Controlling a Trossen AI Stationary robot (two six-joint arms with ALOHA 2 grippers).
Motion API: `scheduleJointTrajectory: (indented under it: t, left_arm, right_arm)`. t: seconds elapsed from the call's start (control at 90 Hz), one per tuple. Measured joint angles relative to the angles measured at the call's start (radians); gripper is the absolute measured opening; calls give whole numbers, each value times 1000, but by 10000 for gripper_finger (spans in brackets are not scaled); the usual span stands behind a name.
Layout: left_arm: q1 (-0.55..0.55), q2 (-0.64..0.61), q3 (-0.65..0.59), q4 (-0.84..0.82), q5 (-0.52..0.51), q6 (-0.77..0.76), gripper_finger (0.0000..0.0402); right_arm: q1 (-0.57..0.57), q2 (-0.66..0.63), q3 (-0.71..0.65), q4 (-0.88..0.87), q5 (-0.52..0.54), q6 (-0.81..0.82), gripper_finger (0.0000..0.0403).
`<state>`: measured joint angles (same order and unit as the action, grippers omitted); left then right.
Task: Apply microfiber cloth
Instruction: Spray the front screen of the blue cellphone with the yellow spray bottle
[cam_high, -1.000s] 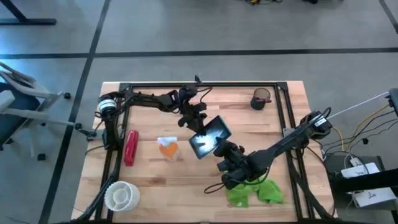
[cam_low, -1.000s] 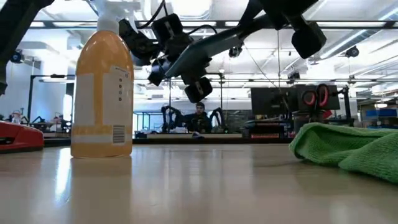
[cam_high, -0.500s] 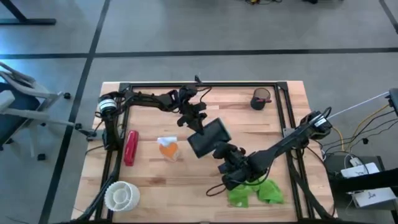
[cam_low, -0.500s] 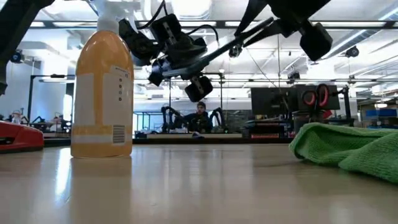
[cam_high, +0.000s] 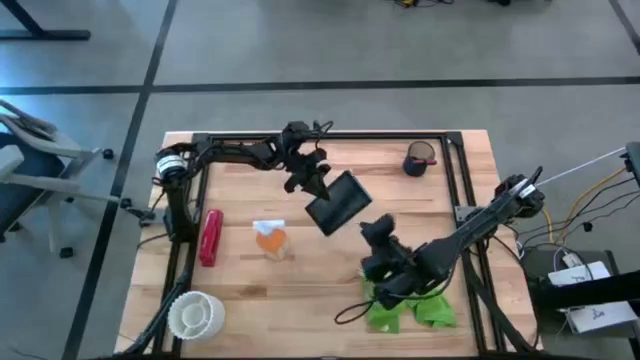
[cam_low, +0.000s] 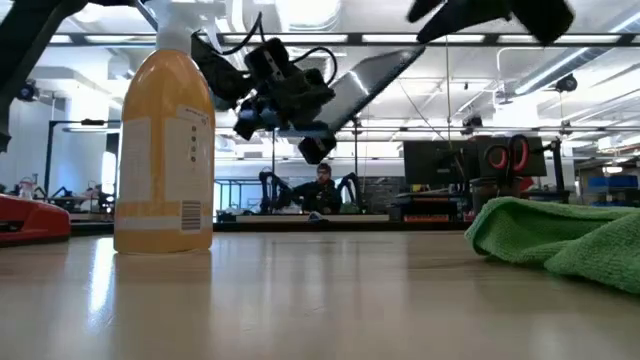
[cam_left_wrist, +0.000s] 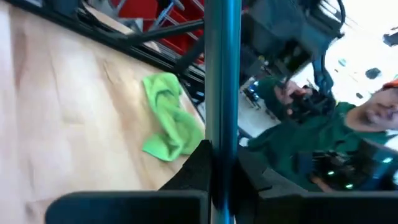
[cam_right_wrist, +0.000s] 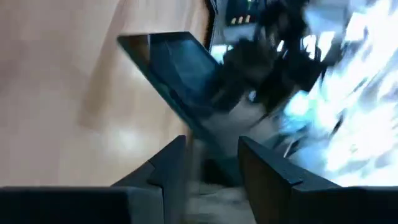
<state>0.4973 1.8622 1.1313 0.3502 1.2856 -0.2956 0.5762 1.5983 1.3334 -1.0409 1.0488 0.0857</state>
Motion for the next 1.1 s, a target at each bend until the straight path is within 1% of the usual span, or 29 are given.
scheduleJointTrajectory:
  t: [0.1, 0.244, 0.322, 0.433, 0.589, 0.644, 0.722, 0.8, 0.933, 1.0, 1.1]
  left_arm:
    - [-3, 0, 0, 37, -23, 25, 8]
    - [-22, 0, 0, 94, -50, 46, 8]
    - [-34, 0, 0, 132, -72, 49, 8]
    - [-52, 0, 0, 170, -98, 58, 8]
    - [-76, 0, 0, 181, -135, 65, 8]
    - [-83, 0, 0, 182, -136, 65, 8]
    - [-92, 0, -2, 180, -147, 68, 8]
    - [-101, 0, -2, 171, -152, 72, 8]
    - [-111, 0, -3, 156, -181, 82, 8]
    - [-113, 0, -9, 153, -184, 89, 8]
    - [-115, 0, -16, 157, -201, 102, 8]
  right_arm:
    - [0, -64, -53, -9, -55, 240, 112]
    - [-1, -155, -162, 4, -109, 482, 103]
    - [-2, -208, -233, 38, -130, 580, 101]
    - [-15, -291, -351, 187, -180, 660, 104]
    - [-51, -387, -550, 531, -269, 682, 116]
    - [-67, -402, -620, 688, -290, 673, 119]
    - [-83, -413, -705, 865, -292, 634, 123]
    - [-95, -415, -748, 1034, -286, 578, 124]
    - [-101, -450, -762, 1215, -251, 459, 118]
    - [-101, -476, -762, 1242, -232, 416, 114]
    - [-101, -525, -759, 1248, -193, 402, 110]
